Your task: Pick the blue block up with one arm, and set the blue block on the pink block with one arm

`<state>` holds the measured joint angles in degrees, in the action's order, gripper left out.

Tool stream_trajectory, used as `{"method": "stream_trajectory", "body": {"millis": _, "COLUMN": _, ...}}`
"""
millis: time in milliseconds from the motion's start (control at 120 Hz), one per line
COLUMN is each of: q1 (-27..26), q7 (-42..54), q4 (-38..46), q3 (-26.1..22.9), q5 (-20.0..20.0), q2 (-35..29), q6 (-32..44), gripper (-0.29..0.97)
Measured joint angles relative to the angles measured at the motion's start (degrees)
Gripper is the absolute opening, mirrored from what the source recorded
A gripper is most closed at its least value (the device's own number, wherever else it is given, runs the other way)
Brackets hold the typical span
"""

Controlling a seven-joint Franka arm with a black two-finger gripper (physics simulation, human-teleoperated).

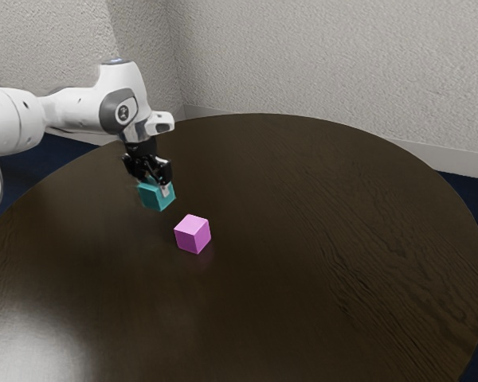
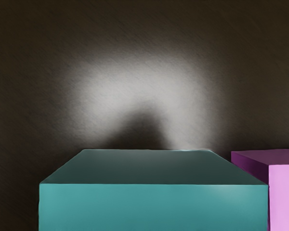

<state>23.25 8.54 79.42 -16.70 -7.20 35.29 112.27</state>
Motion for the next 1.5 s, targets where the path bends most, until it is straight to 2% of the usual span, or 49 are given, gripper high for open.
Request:
{"method": "stream_trajectory", "body": {"millis": 700, "q1": -4.42, "q7": -11.38, "q4": 5.57, "q3": -0.16, "q5": 1.19, "q2": -3.40, "q6": 1.29, "gripper": 0.33}}
{"method": "stream_trajectory", "body": {"millis": 1217, "q1": -5.90, "q7": -11.26, "q4": 6.00, "q3": -2.99, "q5": 1.07, "q2": -3.10, "q6": 2.58, "gripper": 0.33}}
{"method": "stream_trajectory", "body": {"millis": 1500, "q1": -6.09, "q7": -11.03, "q4": 10.34, "q3": -3.00, "q5": 1.40, "q2": -5.65, "q6": 2.76, "gripper": 0.33}}
